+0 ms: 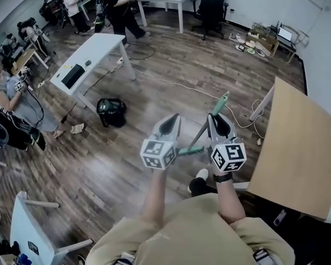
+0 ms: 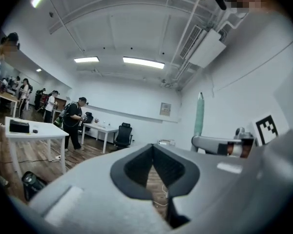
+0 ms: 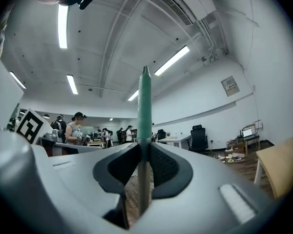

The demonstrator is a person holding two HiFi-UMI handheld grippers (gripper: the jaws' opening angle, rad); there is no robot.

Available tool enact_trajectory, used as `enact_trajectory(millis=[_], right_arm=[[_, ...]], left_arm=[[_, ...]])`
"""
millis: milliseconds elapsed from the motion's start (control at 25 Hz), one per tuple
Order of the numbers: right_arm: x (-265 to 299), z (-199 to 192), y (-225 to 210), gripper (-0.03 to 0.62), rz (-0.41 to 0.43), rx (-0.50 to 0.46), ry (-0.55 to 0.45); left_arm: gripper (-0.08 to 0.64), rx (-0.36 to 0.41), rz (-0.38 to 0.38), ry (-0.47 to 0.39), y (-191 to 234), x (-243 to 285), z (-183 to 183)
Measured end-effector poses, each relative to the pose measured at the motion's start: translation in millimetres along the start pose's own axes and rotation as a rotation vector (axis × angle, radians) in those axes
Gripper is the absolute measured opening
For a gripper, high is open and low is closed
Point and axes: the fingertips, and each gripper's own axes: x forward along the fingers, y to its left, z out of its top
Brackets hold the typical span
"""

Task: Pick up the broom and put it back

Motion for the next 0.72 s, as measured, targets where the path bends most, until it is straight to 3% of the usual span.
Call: enact_trajectory(millis=[160, 320, 480, 720], right_arm=[[64, 27, -79, 0.074, -0.005, 0.01, -0.012], [100, 50, -147, 0.075, -0.013, -0.031, -0.065], [127, 40, -210, 0.075, -0.077, -0.073, -0.054], [148, 10, -315, 0.078, -0.24, -0.063, 0.006]], left_arm=[[0.0, -0.005, -0.019, -0.004, 17, 112, 26], [0.0, 0.095, -0.092, -0.033, 1, 203, 40], [0.0, 0.064, -0.155, -0.032, -1, 284, 19], [0.0, 0.027, -0.281, 0.052, -17, 387, -28]])
